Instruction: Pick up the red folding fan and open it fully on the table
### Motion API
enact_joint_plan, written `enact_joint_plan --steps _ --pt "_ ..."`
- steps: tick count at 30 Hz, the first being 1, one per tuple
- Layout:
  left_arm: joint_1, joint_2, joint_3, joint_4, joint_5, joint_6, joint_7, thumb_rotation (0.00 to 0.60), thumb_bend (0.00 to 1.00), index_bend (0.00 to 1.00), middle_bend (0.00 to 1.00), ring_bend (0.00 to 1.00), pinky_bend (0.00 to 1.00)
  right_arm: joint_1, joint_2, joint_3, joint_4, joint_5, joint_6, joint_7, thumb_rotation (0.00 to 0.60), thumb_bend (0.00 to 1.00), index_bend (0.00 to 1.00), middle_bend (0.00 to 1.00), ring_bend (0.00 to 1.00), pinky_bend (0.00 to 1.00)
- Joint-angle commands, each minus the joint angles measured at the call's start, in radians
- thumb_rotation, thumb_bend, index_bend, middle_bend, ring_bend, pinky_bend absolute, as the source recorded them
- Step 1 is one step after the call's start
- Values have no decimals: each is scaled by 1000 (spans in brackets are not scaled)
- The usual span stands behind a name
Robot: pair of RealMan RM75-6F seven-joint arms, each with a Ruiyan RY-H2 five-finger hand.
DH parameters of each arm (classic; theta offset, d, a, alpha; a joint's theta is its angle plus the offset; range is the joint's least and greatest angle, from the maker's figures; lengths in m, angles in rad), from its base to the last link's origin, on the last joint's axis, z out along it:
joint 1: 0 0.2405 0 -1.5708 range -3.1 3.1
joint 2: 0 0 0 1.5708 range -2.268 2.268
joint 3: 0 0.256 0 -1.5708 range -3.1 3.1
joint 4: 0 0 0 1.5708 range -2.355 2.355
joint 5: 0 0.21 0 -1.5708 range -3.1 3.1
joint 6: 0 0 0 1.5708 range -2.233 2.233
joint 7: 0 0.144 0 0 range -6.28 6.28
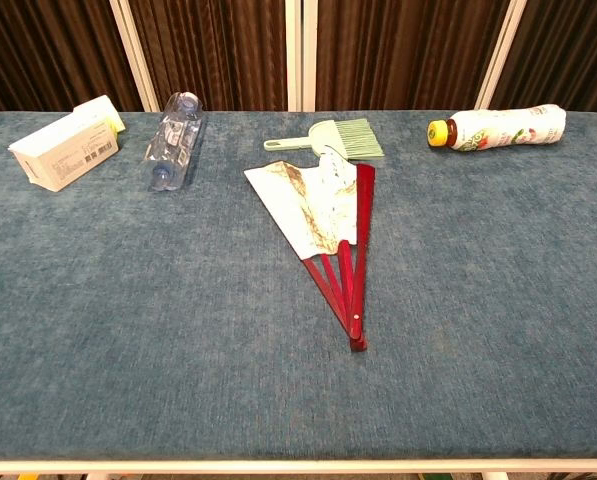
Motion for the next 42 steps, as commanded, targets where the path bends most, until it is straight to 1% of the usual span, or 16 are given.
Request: enact_joint_plan --steps 1,2,4,5,9,11,13,16,20,27,31,34,38,40,42 --pt "2 -3 1 4 -5 2 8 600 0 147 87 0 19 178 -84 65 40 49 -222 -22 600 206 224 218 0 0" --pt "4 -4 1 5 -8 4 11 600 0 147 87 0 19 220 -118 81 64 67 -274 -26 600 204 225 222 0 0" --pt "6 -6 1 4 -13 4 7 600 0 147 87 0 19 276 -184 103 114 91 -329 -30 600 194 227 226 0 0" --pt "7 -6 0 4 -15 4 6 600 0 147 87 0 19 307 -232 114 152 107 -357 -39 600 171 231 229 0 0" --pt "8 -4 3 9 -12 4 0 600 0 147 87 0 19 389 -390 142 297 134 -396 -74 600 91 251 241 0 0" --pt "9 -2 3 10 -12 5 -3 600 0 147 87 0 19 423 -468 153 374 146 -403 -89 600 69 259 241 0 0" --pt "10 -1 1 12 -13 7 -9 600 0 147 87 0 19 446 -527 155 438 146 -399 -101 600 57 271 244 0 0" --pt "10 -1 -3 14 -18 7 -16 600 0 147 87 0 19 471 -607 147 534 143 -389 -111 600 46 287 248 0 0" --pt "9 -1 -2 16 -23 -2 -23 600 0 147 87 0 19 495 -703 135 656 128 -356 -90 600 41 313 257 0 0" --pt "10 -1 -2 16 -24 -2 -34 600 0 147 87 0 19 519 -819 110 839 102 -304 -60 600 71 384 298 20 0" --pt "8 1 -2 15 -27 -10 -38 600 0 147 87 0 19 529 -876 97 931 93 -287 -26 600 75 390 301 21 0" --pt "7 1 -4 17 -29 -10 -43 600 0 147 87 0 19 534 -922 82 1001 79 -263 7 600 102 396 301 21 0" --pt "6 0 -4 21 -34 -16 -48 600 0 146 87 0 19 538 -987 54 1114 46 -203 45 600 137 409 304 21 0" --pt "7 -1 -4 22 -33 -15 -49 600 0 147 87 0 19 541 -1013 40 1162 31 -187 57 600 185 416 309 30 0" --pt "6 -1 -4 24 -32 -14 -50 600 0 147 87 0 19 549 -1038 18 1217 8 -167 65 600 261 416 321 49 0"
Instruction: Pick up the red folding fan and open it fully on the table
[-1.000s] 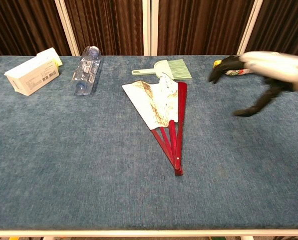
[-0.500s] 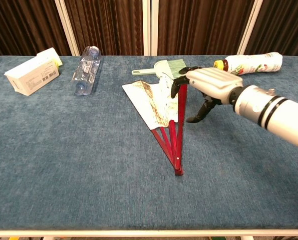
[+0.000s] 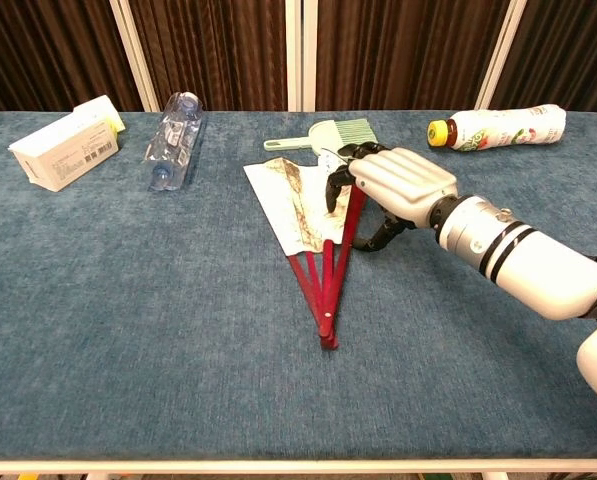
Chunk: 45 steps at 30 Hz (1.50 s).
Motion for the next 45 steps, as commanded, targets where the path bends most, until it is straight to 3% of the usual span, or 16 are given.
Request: enact_joint_plan --steps 1,8,11,16,20,26,32,38,45 --pt "0 0 -1 1 1 2 -1 600 0 147 87 0 19 15 -58 -46 100 -48 48 29 600 303 419 332 61 0" --pt "-3 10 -8 -3 14 14 -5 600 0 147 87 0 19 58 -77 -106 191 -113 102 69 600 766 551 423 164 38" --pt "-11 17 -15 -7 33 22 -16 600 0 147 87 0 19 76 -41 -111 165 -129 159 101 600 860 633 475 215 94" --pt "-45 38 -31 -32 85 11 -110 600 0 163 87 0 19 111 80 -114 38 -155 250 157 600 875 753 549 299 161" --pt "-96 61 -59 -60 134 -15 -228 600 0 170 87 0 20 148 238 -111 -160 -178 278 177 600 875 817 588 334 183" --pt "-198 38 -116 -68 152 -87 -424 600 0 174 87 0 57 189 488 -87 -528 -177 238 164 600 875 846 607 345 188" --pt "-296 -9 -152 -77 112 -203 -615 600 0 176 107 1 112 217 673 -29 -782 -129 171 155 600 875 846 608 345 179" --pt "-387 -53 -167 -94 64 -352 -839 600 0 213 156 31 149 238 751 38 -927 -50 91 106 600 873 846 608 344 174" --pt "-472 -148 -195 -73 -3 -428 -801 600 0 258 202 75 189 265 750 121 -1032 86 -1 -90 600 869 823 608 328 127"
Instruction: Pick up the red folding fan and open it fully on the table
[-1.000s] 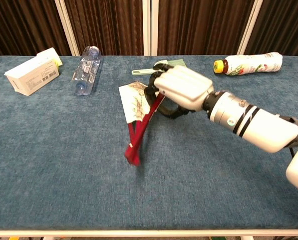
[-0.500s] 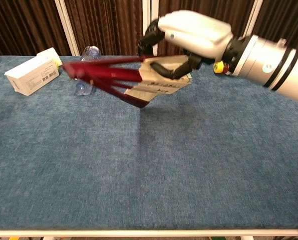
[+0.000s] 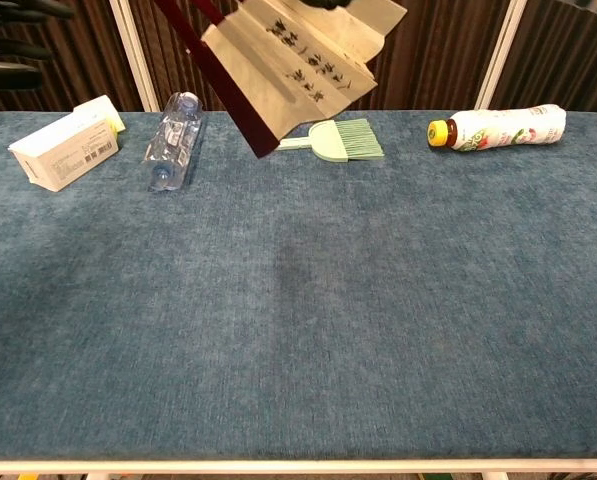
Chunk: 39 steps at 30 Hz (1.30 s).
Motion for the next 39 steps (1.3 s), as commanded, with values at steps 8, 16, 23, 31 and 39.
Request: enact_joint_plan --steps 8,16,23,31,39 --pt "-91 -136 -57 4 -177 -68 126 600 0 333 303 165 257 33 -72 116 -93 223 -65 -298 600 870 804 607 324 99" --pt "-118 -224 -95 22 -265 -43 193 600 0 357 333 182 282 50 -168 153 -72 325 -34 -467 600 870 794 606 324 78" --pt "-148 -305 -146 60 -354 -15 258 600 0 442 422 273 377 55 -232 182 -65 402 -5 -551 600 870 791 605 325 71" --pt "-164 -373 -190 100 -404 -10 236 600 21 529 489 328 433 55 -281 192 -31 440 4 -565 600 870 791 604 325 57" --pt "-179 -457 -233 175 -423 41 236 600 218 702 665 482 543 49 -309 189 -18 448 9 -572 600 873 791 603 327 55"
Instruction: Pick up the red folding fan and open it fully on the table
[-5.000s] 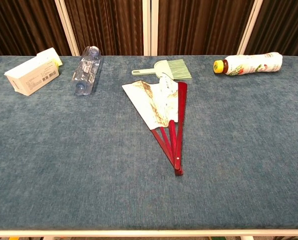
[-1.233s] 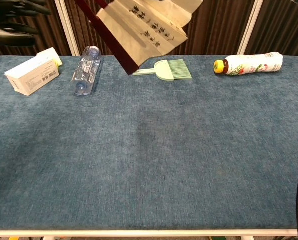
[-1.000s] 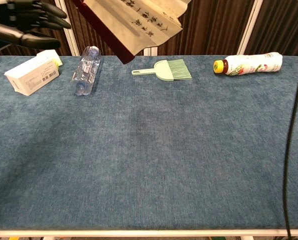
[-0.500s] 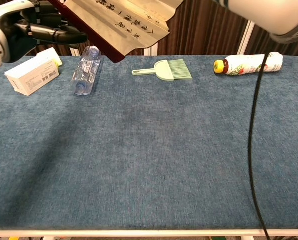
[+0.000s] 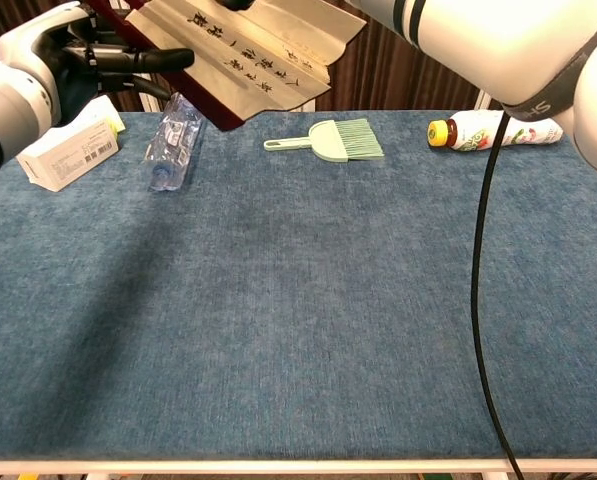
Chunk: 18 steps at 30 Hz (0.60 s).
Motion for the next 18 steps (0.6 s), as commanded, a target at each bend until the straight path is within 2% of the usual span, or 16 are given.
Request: enact_joint_plan --steps 1,7,13,18 --pt "-7 -30 -12 33 1 23 6 600 245 730 693 506 558 -4 4 -3 -2 -2 -2 -1 600 872 792 603 328 55" --pt "6 24 80 77 73 14 140 600 286 753 726 532 568 -47 87 -41 -48 -51 3 -11 600 872 791 604 336 55" --pt "42 107 156 77 106 64 353 600 286 748 717 531 568 -127 214 -132 -137 -141 30 -55 600 873 791 604 338 56" --pt "59 130 211 108 166 164 587 600 279 740 706 529 568 -192 283 -230 -165 -266 77 -123 600 873 792 604 338 43"
